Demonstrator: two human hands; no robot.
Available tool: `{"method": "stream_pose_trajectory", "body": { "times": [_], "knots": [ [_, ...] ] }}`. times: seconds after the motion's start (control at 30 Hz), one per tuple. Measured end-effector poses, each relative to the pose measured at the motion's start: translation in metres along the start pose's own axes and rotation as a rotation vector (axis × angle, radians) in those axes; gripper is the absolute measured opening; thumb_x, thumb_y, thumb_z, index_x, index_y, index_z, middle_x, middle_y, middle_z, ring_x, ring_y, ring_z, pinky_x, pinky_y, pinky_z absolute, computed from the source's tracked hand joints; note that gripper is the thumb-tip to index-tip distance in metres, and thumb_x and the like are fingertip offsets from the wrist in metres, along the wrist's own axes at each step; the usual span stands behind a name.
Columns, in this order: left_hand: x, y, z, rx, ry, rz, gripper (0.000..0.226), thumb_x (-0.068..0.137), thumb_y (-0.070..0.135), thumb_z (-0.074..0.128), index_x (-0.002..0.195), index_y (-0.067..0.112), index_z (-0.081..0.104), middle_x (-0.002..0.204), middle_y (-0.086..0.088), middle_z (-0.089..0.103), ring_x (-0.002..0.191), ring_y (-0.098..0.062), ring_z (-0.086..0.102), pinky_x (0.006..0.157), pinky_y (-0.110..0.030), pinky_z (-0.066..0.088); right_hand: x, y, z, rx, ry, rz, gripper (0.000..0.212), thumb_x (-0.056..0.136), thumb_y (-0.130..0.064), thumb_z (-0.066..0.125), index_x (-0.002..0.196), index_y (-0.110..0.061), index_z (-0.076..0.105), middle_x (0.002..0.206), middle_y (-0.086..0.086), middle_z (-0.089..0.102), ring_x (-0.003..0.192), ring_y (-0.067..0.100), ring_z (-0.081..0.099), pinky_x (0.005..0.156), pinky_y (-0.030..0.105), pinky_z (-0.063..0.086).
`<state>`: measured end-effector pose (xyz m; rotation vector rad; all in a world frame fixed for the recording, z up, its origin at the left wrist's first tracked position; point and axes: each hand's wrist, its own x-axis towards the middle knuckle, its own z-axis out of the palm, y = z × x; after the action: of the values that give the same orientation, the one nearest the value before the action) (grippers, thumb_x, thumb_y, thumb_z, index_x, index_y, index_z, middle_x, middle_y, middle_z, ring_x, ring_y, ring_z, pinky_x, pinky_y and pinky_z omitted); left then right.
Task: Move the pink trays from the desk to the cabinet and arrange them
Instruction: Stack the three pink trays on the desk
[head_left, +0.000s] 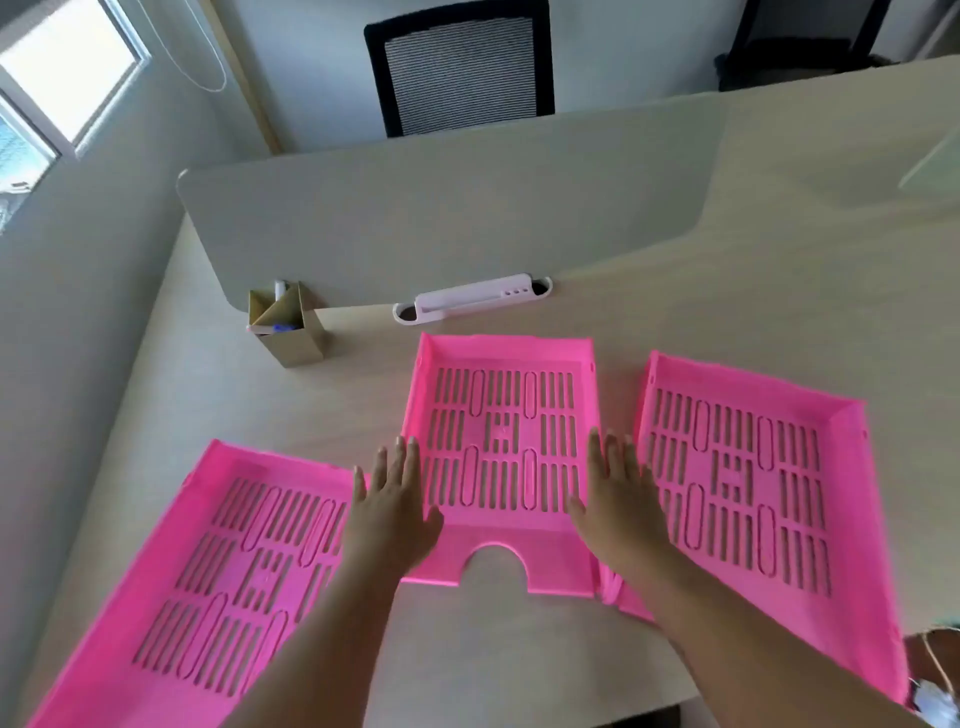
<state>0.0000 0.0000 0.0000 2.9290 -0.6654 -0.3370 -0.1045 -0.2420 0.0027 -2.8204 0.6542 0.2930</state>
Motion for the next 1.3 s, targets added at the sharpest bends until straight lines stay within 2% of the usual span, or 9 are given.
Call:
{"method": "stream_pose_trajectory", "body": {
  "times": [0.13,0.27,0.4,0.5,0.6,0.77,0.93,1.1,1.3],
  "knots": [
    [-0.014,0.007,0.015,-0.014,0.055,-0.018,0.091,0.092,0.037,0.047,0.148,0.010,-0.020,0.162,-0.008,-0.009,0.146,-0.024,-0.011,0.119,-0.048,-0.003,-0.002,0.008,0.007,-0.053,-0.012,0.010,0.076,0.101,-0.030,0.037,0.153,-0.005,-0.013,0.163,0.015,-0.008,0.149,0.033,-0.009,0.120,0.049,0.001],
    [-0.028,0.017,0.024,-0.039,0.124,0.019,0.083,0.094,0.031,0.045,0.150,0.005,-0.010,0.161,-0.013,-0.003,0.147,-0.025,-0.012,0.118,-0.043,-0.007,0.001,0.014,0.009,-0.033,-0.005,-0.026,0.074,0.100,-0.019,0.036,0.152,-0.006,-0.014,0.163,0.015,-0.008,0.149,0.032,-0.010,0.120,0.047,0.002],
    [-0.050,0.032,0.037,-0.101,0.105,0.051,0.085,0.092,0.027,0.052,0.150,0.004,-0.005,0.160,-0.015,-0.004,0.145,-0.031,-0.018,0.117,-0.042,-0.009,0.007,0.031,0.008,-0.048,0.011,-0.054,0.074,0.099,-0.010,0.036,0.152,-0.007,-0.014,0.163,0.015,-0.006,0.149,0.031,-0.008,0.120,0.047,0.003],
    [-0.060,0.047,0.042,-0.078,0.105,0.036,0.088,0.085,0.028,0.062,0.151,-0.001,0.011,0.159,-0.017,0.008,0.146,-0.036,-0.007,0.120,-0.040,-0.009,0.013,0.044,0.006,-0.039,0.024,-0.091,0.075,0.099,-0.010,0.036,0.149,-0.009,-0.020,0.163,0.013,-0.006,0.150,0.030,-0.008,0.119,0.047,0.002],
    [-0.063,0.060,0.045,-0.075,0.121,-0.002,0.088,0.080,0.028,0.067,0.148,-0.005,0.021,0.157,-0.019,0.019,0.145,-0.037,0.002,0.118,-0.046,0.006,0.018,0.052,0.004,-0.021,0.022,-0.129,0.075,0.100,-0.013,0.037,0.143,-0.011,-0.025,0.163,0.012,-0.006,0.150,0.027,-0.006,0.118,0.045,0.002],
    [-0.066,0.072,0.035,-0.040,0.120,-0.128,0.088,0.088,0.036,0.054,0.150,0.005,-0.001,0.161,-0.016,0.008,0.147,-0.032,-0.009,0.118,-0.047,-0.004,0.022,0.060,-0.008,-0.016,-0.089,-0.226,0.076,0.101,-0.033,0.036,0.153,-0.007,-0.014,0.164,0.013,-0.007,0.150,0.030,-0.007,0.122,0.049,0.007],
    [-0.049,0.108,0.019,-0.036,0.173,-0.128,0.081,0.089,0.039,0.052,0.153,0.006,0.016,0.161,-0.013,0.018,0.149,-0.030,0.004,0.120,-0.049,-0.001,0.025,0.090,-0.033,0.016,-0.034,-0.325,0.079,0.097,-0.053,0.027,0.156,-0.012,-0.005,0.164,0.009,-0.004,0.150,0.030,-0.003,0.122,0.048,0.010],
    [-0.019,0.188,0.017,-0.093,0.192,0.036,0.073,0.093,0.040,0.045,0.154,0.010,0.017,0.161,-0.011,0.019,0.148,-0.030,0.012,0.120,-0.049,0.009,0.031,0.165,-0.065,-0.021,0.054,-0.193,0.074,0.099,-0.044,0.039,0.156,-0.009,0.008,0.164,0.013,0.009,0.150,0.032,0.006,0.121,0.047,0.012],
    [0.005,0.270,0.036,0.010,0.080,0.181,0.063,0.095,0.036,0.042,0.150,0.010,0.024,0.154,-0.008,0.038,0.147,-0.031,0.018,0.118,-0.048,0.000,0.012,0.263,-0.073,-0.013,0.134,0.061,0.077,0.095,-0.033,0.050,0.155,-0.005,0.011,0.162,0.019,0.013,0.149,0.039,0.011,0.120,0.050,0.013]
  ]
}}
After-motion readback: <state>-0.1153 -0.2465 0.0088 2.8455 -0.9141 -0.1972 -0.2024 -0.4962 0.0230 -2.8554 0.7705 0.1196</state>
